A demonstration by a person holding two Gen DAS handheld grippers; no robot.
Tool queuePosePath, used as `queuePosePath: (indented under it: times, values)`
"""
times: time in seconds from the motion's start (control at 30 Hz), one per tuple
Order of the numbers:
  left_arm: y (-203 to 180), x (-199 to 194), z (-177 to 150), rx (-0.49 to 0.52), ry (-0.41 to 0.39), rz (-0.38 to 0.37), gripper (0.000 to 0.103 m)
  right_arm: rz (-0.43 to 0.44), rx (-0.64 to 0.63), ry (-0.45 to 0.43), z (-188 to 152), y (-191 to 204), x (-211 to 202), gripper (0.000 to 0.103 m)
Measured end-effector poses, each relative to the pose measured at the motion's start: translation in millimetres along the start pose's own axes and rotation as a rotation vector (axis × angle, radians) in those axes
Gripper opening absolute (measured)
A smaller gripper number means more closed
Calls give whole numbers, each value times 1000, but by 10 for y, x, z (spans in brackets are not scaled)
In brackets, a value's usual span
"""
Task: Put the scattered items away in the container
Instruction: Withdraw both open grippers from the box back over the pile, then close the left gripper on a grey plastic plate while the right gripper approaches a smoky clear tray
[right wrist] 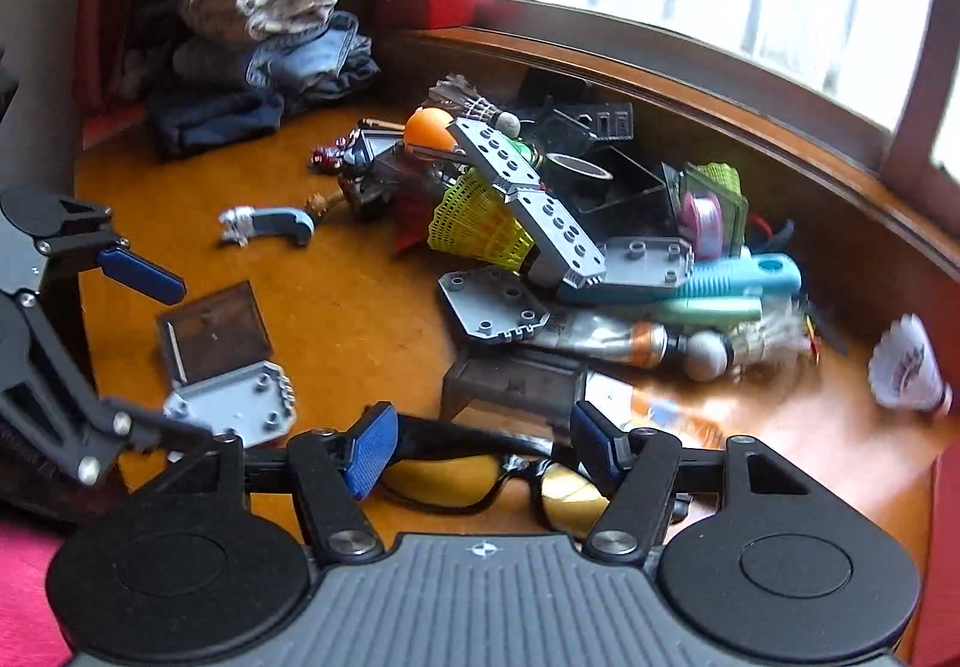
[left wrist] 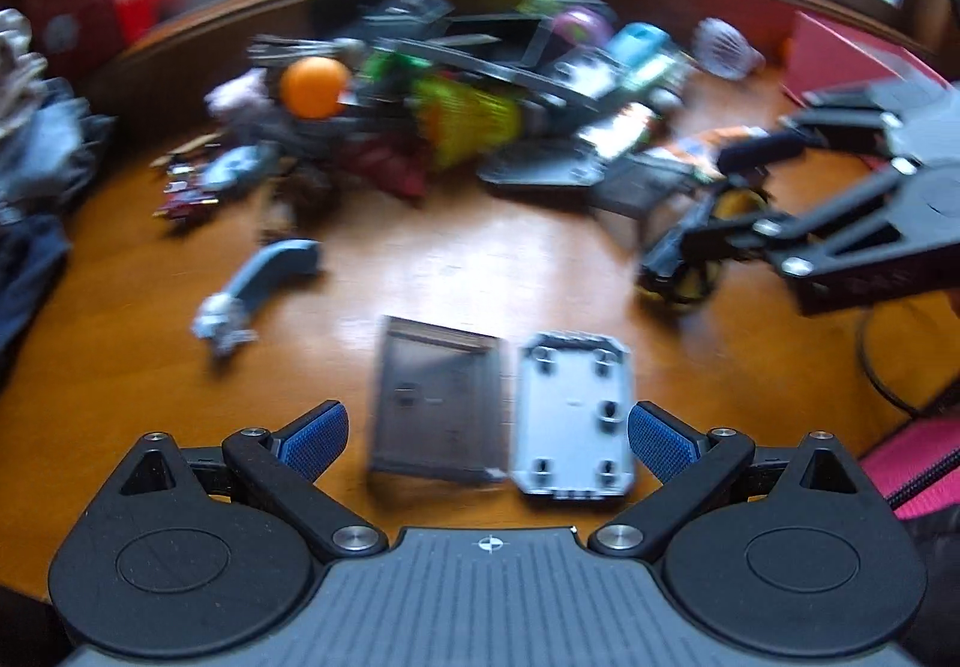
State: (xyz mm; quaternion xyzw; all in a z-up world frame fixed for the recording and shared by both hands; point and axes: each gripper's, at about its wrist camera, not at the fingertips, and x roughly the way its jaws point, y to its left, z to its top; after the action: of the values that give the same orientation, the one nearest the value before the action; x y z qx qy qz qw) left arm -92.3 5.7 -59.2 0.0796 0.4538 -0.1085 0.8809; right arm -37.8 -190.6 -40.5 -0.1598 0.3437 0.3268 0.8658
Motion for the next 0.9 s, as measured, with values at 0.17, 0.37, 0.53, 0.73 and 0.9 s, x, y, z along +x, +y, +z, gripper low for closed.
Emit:
queuePosePath:
  times: [0.17, 0.37, 0.53, 0.73, 0.9]
  values:
    - [18, 118, 32, -27, -27, -13, 95, -15, 11, 6, -18, -110, 41, 66]
    - [-72, 324, 265, 3, -96, -33, 93, -99, 90, 3, -69, -418, 23, 66]
    - [-188, 561, 537, 20, -129, -37, 93, -192, 134, 5, -124, -673, 16, 66]
    - [-92, 519, 583, -9, -117, 29, 93, -256, 170, 8, -79, -773, -44, 60]
    - [170, 399, 449, -69, -91, 85, 93, -95, 85, -29, 48, -512, 16, 60]
